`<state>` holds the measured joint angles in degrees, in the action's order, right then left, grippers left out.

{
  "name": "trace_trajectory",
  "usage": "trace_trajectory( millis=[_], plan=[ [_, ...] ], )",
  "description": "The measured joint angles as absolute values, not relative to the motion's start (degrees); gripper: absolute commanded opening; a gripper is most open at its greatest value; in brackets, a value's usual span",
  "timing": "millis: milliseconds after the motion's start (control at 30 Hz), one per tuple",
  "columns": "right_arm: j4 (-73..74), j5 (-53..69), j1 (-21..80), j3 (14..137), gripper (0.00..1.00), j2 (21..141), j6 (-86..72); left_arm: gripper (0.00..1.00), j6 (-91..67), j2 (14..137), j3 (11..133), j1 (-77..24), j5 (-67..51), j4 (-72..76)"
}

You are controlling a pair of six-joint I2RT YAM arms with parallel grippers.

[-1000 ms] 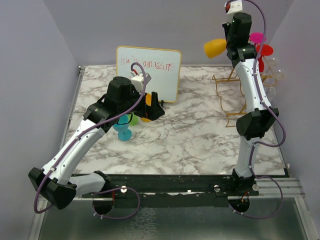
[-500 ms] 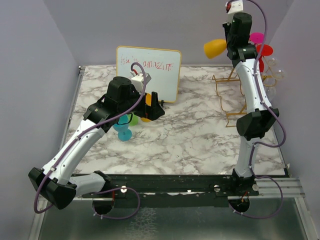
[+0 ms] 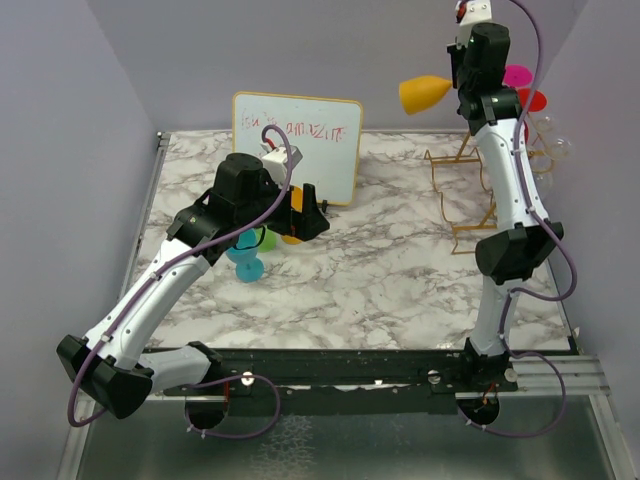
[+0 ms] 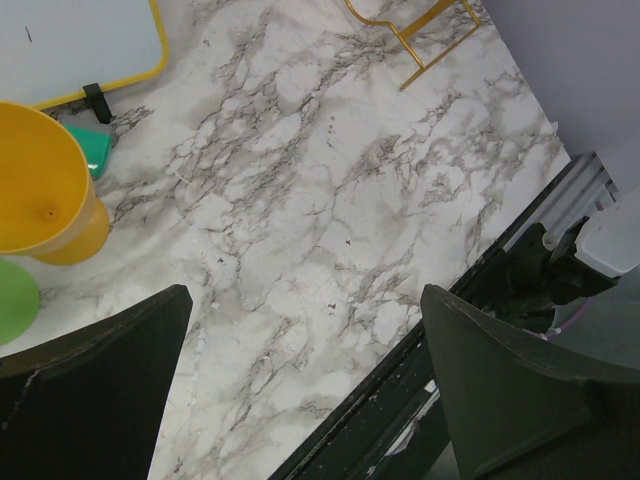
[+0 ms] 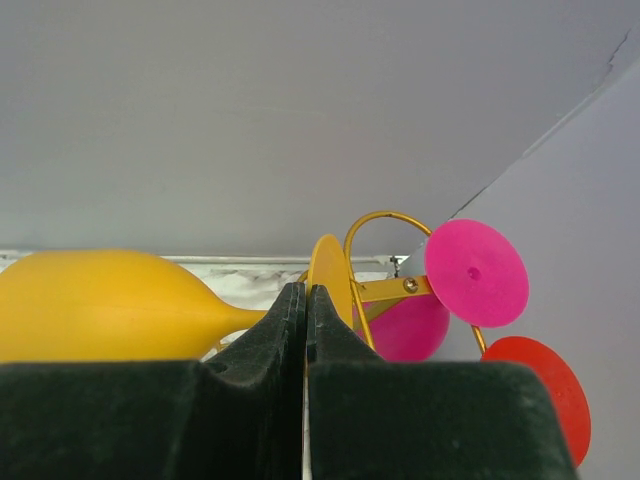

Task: Take the wine glass off the wine glass rack
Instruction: Pick up the wine glass from the wine rack.

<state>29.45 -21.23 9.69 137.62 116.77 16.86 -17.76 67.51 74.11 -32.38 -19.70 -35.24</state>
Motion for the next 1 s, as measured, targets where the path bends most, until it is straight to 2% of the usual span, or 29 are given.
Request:
trace_trajectory(
  millis=[1000],
  plan=[
    [35.4, -12.0, 10.2, 137.7, 0.0, 109.2, 7.5, 0.99, -19.3, 68.1, 74.1, -32.4, -18.3, -33.4]
  ],
)
